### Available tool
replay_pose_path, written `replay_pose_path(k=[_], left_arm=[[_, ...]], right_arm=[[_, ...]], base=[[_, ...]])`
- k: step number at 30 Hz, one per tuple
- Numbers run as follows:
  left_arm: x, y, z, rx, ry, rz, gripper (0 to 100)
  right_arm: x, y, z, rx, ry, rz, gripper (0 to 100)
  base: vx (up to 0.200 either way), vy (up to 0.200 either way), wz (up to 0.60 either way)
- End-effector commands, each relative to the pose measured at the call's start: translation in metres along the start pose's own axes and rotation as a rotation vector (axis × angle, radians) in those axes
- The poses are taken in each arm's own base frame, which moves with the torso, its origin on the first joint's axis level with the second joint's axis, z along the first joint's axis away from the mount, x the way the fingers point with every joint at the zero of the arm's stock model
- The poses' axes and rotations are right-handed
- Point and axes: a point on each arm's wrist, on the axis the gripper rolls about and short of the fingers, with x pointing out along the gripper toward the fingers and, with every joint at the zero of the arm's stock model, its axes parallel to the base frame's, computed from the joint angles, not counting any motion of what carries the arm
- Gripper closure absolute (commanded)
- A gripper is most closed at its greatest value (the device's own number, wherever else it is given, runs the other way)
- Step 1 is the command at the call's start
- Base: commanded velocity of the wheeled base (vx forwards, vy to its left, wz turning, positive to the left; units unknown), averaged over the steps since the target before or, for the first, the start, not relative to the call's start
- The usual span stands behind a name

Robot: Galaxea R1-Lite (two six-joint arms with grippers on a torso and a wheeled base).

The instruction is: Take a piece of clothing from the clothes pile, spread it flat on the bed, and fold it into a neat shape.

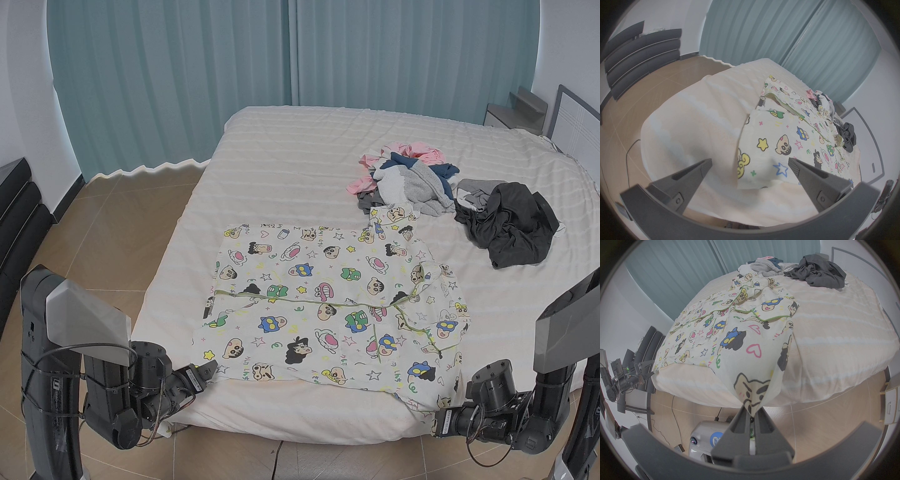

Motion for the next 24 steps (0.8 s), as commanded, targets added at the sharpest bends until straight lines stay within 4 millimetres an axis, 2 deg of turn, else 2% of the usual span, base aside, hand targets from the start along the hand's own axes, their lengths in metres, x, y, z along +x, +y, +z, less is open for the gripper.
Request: replay_pose_path(k=[1,5,13,24], left_arm=[[0.005,-0.003,0.005,0.009,-0.031,-0.027,0],[0.009,-0.006,0.008,0.006,-0.023,-0.073,0],[0.018,0.002,-0.003,0.008,0.049,-0.090,0],[0.026,-0.002,0.002,-0.024,0.050,-0.155,0]], right_arm=[[-0.006,0.001,-0.002,-0.005,0.001,0.008,100],[-0.010,0.007,-0.002,0.046,-0.012,0.037,100],[-0.010,0.007,-0.001,0.051,-0.016,0.038,100],[-0.010,0.007,-0.001,0.059,-0.018,0.035,100]], base=[[0.000,0.000,0.00],[0.000,0.000,0.00],[0.000,0.000,0.00],[0.000,0.000,0.00]])
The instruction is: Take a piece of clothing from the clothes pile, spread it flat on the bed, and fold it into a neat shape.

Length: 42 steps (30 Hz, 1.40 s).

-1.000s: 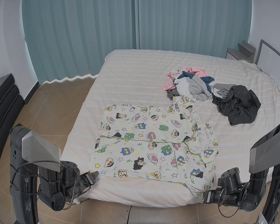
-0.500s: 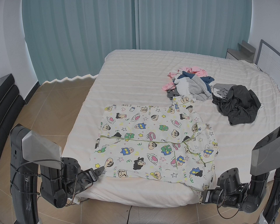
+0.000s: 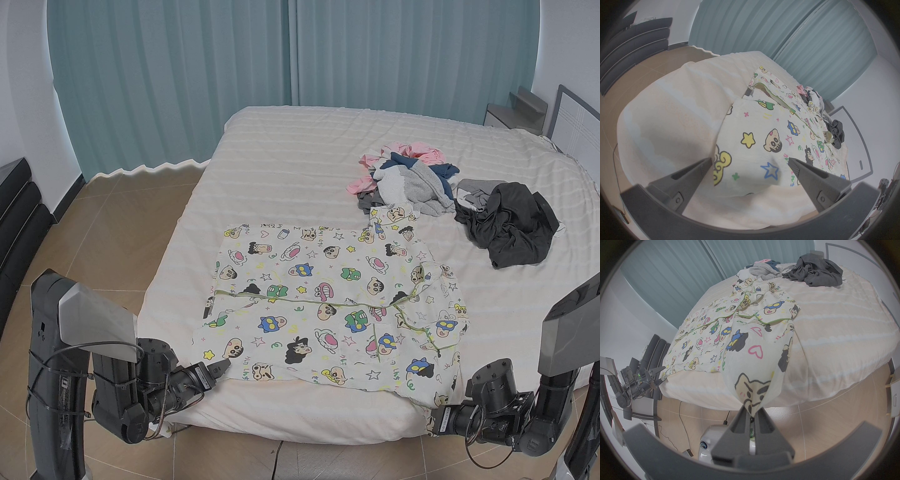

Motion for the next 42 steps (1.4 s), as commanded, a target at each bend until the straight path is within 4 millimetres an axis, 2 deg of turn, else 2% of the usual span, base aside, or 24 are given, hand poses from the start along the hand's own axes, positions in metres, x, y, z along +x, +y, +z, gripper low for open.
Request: replay_pose_path(k=[1,2,17,22,23,27,33,42], left_arm=[[0.005,-0.002,0.004,-0.017,-0.030,-0.021,0],[0.006,-0.003,0.005,-0.019,-0.033,-0.023,100],[0.000,0.005,0.008,-0.025,-0.039,0.008,100],[-0.009,0.008,0.011,-0.032,-0.040,0.019,100],[-0.015,0.006,0.014,-0.034,-0.040,0.007,100],[-0.027,0.004,0.015,-0.035,-0.018,-0.015,100],[-0.038,0.005,0.010,-0.038,0.030,-0.024,100],[-0.049,0.010,0.004,-0.033,0.075,-0.007,100]], right_arm=[[-0.003,-0.003,-0.002,-0.002,0.010,-0.010,100],[-0.003,-0.003,-0.002,-0.002,0.009,-0.011,100],[-0.007,-0.002,0.000,0.002,-0.005,-0.005,100],[-0.008,-0.001,0.001,0.002,-0.010,-0.002,100],[-0.009,-0.002,0.001,0.000,-0.004,-0.006,100],[-0.021,-0.004,0.001,-0.004,0.023,-0.020,100],[-0.036,-0.007,0.002,-0.004,0.043,-0.030,100],[-0.042,-0.010,-0.002,-0.010,0.078,-0.056,100]], base=[[0.000,0.000,0.00],[0.000,0.000,0.00],[0.000,0.000,0.00],[0.000,0.000,0.00],[0.000,0.000,0.00],[0.000,0.000,0.00],[0.000,0.000,0.00],[0.000,0.000,0.00]])
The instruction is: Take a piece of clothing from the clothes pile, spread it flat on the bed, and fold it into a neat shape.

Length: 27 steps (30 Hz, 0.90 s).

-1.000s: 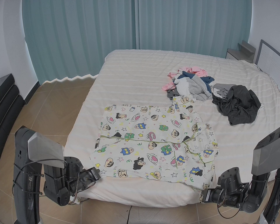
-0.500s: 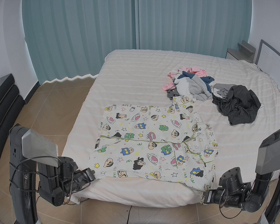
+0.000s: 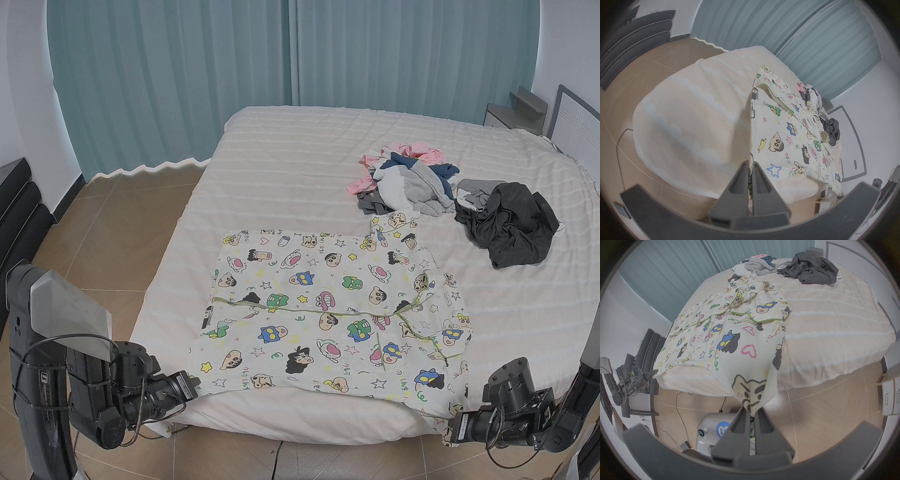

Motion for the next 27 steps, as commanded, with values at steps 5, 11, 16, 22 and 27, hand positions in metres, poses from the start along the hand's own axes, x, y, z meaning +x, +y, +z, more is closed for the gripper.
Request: replay_pose_path(k=[5,11,16,22,27], left_arm=[[-0.022,0.004,-0.005,0.020,0.049,-0.007,100],[-0.032,0.001,-0.004,0.022,0.051,-0.025,100],[-0.029,-0.007,0.006,0.034,-0.006,-0.065,100],[-0.018,-0.017,0.024,0.048,-0.096,-0.115,100],[-0.003,-0.034,0.050,0.067,-0.207,-0.148,100]], right_arm=[[-0.011,-0.006,-0.007,-0.010,0.043,-0.021,100],[-0.010,-0.007,-0.008,-0.012,0.064,-0.032,100],[-0.011,-0.004,0.003,0.024,-0.030,0.029,100],[-0.008,-0.004,0.027,0.101,-0.194,0.093,100],[0.004,0.002,0.051,0.138,-0.286,0.107,100]], base=[[0.000,0.000,0.00],[0.000,0.000,0.00],[0.000,0.000,0.00],[0.000,0.000,0.00],[0.000,0.000,0.00]])
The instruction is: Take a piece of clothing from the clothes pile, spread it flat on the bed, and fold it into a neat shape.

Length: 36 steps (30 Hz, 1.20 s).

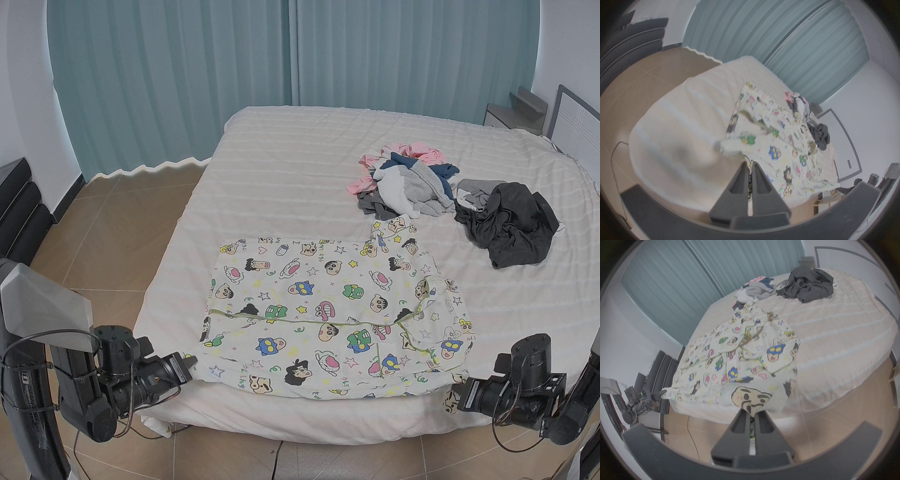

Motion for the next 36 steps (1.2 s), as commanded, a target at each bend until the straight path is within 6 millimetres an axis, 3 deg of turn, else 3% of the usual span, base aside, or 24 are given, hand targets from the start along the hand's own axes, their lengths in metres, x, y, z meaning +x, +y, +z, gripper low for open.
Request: replay_pose_path(k=[1,6,15,25,36], left_arm=[[0.018,-0.018,0.031,0.021,-0.120,-0.044,100],[0.034,-0.032,0.060,0.012,-0.125,-0.028,100],[0.069,-0.041,0.085,-0.031,-0.133,0.000,100],[0.112,-0.025,0.077,-0.046,-0.072,0.052,100],[0.124,-0.025,0.082,-0.105,-0.095,0.033,100]], right_arm=[[0.018,0.002,0.020,0.040,-0.080,-0.003,100],[0.033,0.004,0.033,0.056,-0.120,-0.006,100],[0.064,0.004,0.051,0.080,-0.163,-0.022,100],[0.094,0.001,0.067,0.103,-0.201,-0.019,100],[0.116,0.002,0.070,0.107,-0.226,0.008,100]], base=[[0.000,0.000,0.00],[0.000,0.000,0.00],[0.000,0.000,0.00],[0.000,0.000,0.00],[0.000,0.000,0.00]])
